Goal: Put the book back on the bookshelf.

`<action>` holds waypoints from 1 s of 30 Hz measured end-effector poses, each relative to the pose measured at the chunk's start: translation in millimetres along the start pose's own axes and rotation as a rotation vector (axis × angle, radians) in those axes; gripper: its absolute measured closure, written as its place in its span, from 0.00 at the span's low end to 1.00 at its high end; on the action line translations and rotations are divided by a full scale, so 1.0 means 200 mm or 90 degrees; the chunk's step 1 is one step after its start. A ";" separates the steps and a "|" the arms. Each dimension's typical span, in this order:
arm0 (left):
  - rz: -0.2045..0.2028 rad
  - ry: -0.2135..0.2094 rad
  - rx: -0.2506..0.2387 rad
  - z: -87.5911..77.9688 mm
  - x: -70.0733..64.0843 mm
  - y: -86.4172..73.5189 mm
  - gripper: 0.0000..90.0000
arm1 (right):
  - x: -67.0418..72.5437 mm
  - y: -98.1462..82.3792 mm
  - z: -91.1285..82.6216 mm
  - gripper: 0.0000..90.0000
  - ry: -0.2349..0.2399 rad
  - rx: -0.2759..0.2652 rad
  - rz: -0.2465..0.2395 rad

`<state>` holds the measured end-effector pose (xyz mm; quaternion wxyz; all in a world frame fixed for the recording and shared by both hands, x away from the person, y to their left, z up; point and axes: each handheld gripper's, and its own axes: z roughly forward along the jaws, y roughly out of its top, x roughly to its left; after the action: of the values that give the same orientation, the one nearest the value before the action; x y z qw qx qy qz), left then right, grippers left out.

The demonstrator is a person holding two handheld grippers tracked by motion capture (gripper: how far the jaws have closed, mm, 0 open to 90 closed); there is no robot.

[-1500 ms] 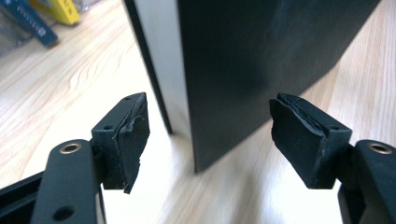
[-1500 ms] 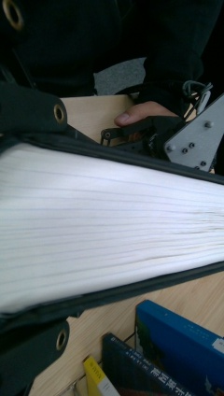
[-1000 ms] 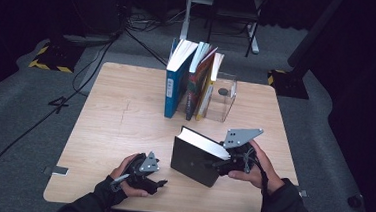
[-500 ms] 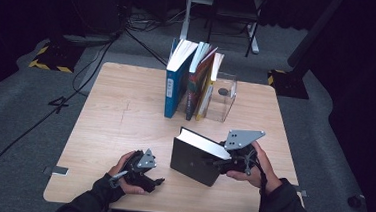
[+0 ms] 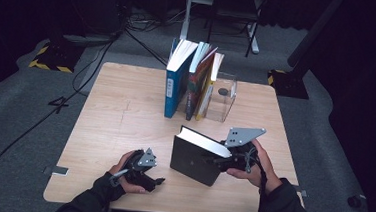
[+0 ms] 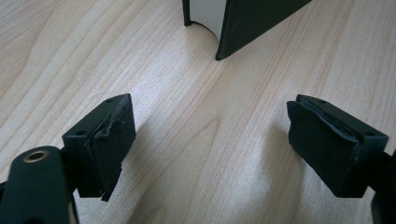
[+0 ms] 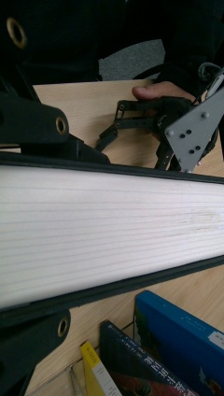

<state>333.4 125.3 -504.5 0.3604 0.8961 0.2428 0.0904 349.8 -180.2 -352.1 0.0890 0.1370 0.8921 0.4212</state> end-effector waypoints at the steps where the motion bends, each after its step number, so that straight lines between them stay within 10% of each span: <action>1: 0.001 -0.001 0.000 0.00 0.00 0.00 0.17 | 0.00 0.01 0.00 0.58 -0.003 0.000 0.001; 18: 0.002 -0.004 0.000 0.00 0.00 0.00 0.17 | -0.03 0.11 0.04 0.59 -0.069 0.004 0.038; 30: 0.001 -0.004 -0.001 0.00 0.00 0.00 0.17 | -0.18 0.09 -0.07 0.59 -0.190 0.028 0.084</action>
<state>333.9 124.2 -504.7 0.3621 0.8962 0.2407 0.0885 382.9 -190.7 -328.8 0.1900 0.2582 0.8671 0.3813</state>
